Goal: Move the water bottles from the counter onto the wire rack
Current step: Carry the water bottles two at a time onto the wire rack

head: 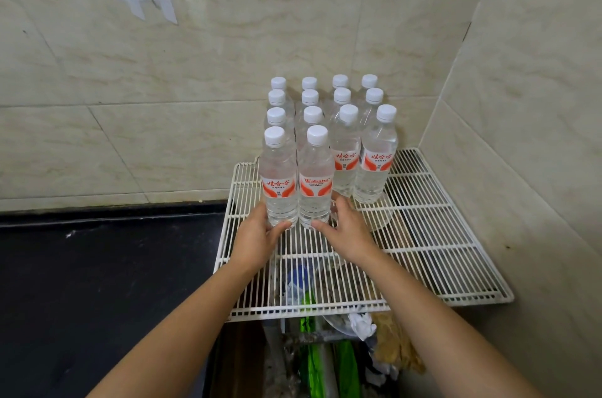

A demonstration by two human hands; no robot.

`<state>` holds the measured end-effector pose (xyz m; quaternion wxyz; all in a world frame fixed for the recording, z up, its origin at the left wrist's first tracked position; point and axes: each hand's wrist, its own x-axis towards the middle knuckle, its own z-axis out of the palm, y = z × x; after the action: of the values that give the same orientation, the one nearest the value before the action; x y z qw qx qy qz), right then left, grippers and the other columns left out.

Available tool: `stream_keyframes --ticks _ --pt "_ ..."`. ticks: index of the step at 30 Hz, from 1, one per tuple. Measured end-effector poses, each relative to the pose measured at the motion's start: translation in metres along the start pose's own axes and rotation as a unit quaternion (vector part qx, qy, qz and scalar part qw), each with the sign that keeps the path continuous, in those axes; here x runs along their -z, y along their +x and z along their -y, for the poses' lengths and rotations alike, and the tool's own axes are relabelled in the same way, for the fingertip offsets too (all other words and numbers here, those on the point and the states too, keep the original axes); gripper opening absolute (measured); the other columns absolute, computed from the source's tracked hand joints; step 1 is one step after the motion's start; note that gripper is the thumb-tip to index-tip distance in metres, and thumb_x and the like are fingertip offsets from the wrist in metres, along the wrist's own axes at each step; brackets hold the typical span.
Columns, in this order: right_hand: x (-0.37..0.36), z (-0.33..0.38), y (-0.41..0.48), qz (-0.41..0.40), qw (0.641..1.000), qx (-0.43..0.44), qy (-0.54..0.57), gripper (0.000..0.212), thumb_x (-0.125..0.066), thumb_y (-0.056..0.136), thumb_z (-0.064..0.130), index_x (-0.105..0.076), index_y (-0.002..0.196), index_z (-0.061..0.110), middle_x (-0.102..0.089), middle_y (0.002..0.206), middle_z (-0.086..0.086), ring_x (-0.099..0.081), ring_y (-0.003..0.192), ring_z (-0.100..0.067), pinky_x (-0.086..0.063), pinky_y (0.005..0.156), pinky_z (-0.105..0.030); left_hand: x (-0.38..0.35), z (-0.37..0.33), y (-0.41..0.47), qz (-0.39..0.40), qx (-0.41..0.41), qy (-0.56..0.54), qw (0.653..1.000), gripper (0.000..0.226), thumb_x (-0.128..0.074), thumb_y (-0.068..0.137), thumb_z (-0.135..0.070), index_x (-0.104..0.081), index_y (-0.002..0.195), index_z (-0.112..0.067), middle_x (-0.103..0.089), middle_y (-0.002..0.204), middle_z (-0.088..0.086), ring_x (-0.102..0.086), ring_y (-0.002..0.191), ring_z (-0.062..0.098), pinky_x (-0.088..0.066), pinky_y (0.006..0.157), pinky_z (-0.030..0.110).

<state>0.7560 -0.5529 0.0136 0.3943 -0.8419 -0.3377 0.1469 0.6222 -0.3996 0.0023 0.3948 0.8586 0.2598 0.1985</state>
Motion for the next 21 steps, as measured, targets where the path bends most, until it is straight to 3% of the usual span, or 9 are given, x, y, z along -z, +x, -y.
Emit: stream_keyframes --ticks 2,4,6,8,11,13,15,17,21 --pt "0.001 0.008 -0.002 -0.03 0.999 0.012 0.006 0.093 -0.076 0.086 0.035 -0.015 0.156 0.031 -0.029 0.155 0.001 -0.04 0.14 -0.018 -0.037 0.116 -0.042 0.0 0.0 0.0 0.0 -0.001 0.003 1.0 0.054 -0.068 0.09 -0.041 -0.048 0.139 -0.029 -0.066 0.129 -0.009 -0.066 0.108 0.007 -0.055 0.094 0.033" --pt "0.014 0.027 -0.001 -0.093 0.994 0.043 0.031 0.093 -0.076 0.084 0.028 -0.014 0.154 0.033 -0.031 0.143 0.0 -0.044 0.125 -0.012 -0.044 0.108 -0.035 0.0 0.0 0.001 0.003 0.001 0.004 1.0 0.055 -0.068 0.09 -0.04 -0.049 0.139 -0.027 -0.066 0.129 -0.008 -0.066 0.108 0.007 -0.054 0.093 0.031" --pt "0.037 0.057 0.004 -0.177 0.977 0.098 0.07 0.078 -0.069 0.086 0.029 -0.024 0.15 0.031 -0.037 0.13 0.0 -0.05 0.105 -0.009 -0.051 0.092 -0.028 0.001 0.0 0.001 0.006 0.008 0.005 1.0 0.054 -0.068 0.09 -0.04 -0.05 0.138 -0.026 -0.066 0.129 -0.007 -0.065 0.104 0.005 -0.053 0.092 0.029" --pt "0.067 0.09 0.01 -0.222 0.963 0.138 0.068 0.059 -0.062 0.092 0.039 -0.039 0.145 0.026 -0.044 0.123 0.001 -0.052 0.096 -0.007 -0.045 0.081 -0.017 0.001 0.0 0.002 0.01 0.01 0.009 1.0 0.053 -0.068 0.09 -0.041 -0.051 0.137 -0.025 -0.067 0.128 -0.007 -0.065 0.101 0.004 -0.054 0.091 0.029" --pt "0.102 0.127 0.021 -0.135 0.98 0.138 -0.047 0.057 -0.054 0.09 0.069 -0.06 0.129 0.028 -0.057 0.108 0.007 -0.056 0.093 -0.008 -0.046 0.078 -0.025 0.002 0.0 0.001 0.01 0.009 0.009 1.0 0.052 -0.068 0.09 -0.041 -0.052 0.136 -0.025 -0.068 0.126 -0.007 -0.067 0.101 0.006 -0.057 0.091 0.033" --pt "0.108 0.138 0.026 -0.1 0.975 0.14 -0.142 0.06 -0.054 0.082 0.079 -0.072 0.105 0.026 -0.059 0.084 0.013 -0.058 0.086 -0.011 -0.044 0.072 -0.031 0.002 -0.001 0.0 0.007 0.007 0.009 1.0 0.052 -0.068 0.09 -0.039 -0.052 0.137 -0.025 -0.067 0.125 -0.009 -0.067 0.101 0.006 -0.056 0.091 0.033" --pt "0.104 0.138 0.033 -0.115 0.965 0.155 -0.178 0.054 -0.065 0.079 0.074 -0.073 0.095 0.023 -0.064 0.077 0.01 -0.062 0.082 -0.014 -0.046 0.07 -0.031 0.002 -0.001 -0.001 0.008 0.006 0.01 1.0 0.051 -0.069 0.09 -0.038 -0.052 0.137 -0.025 -0.067 0.123 -0.011 -0.067 0.096 0.004 -0.056 0.088 0.031" --pt "0.102 0.135 0.039 -0.111 0.968 0.152 -0.167 0.046 -0.075 0.08 0.06 -0.073 0.104 0.02 -0.069 0.083 0.004 -0.064 0.078 -0.015 -0.051 0.074 -0.03 0.003 -0.001 -0.001 0.01 0.009 0.012 1.0 0.051 -0.069 0.091 -0.038 -0.052 0.137 -0.026 -0.068 0.119 -0.011 -0.067 0.091 0.002 -0.057 0.084 0.03" --pt "0.114 0.137 0.041 -0.062 0.972 0.143 -0.177 0.033 -0.073 0.084 0.046 -0.072 0.109 0.023 -0.058 0.07 0.01 -0.064 0.072 -0.018 -0.048 0.066 -0.028 0.003 0.0 -0.001 0.01 0.013 0.013 1.0 0.051 -0.069 0.091 -0.04 -0.052 0.137 -0.026 -0.07 0.115 -0.01 -0.068 0.088 0.006 -0.06 0.084 0.037"
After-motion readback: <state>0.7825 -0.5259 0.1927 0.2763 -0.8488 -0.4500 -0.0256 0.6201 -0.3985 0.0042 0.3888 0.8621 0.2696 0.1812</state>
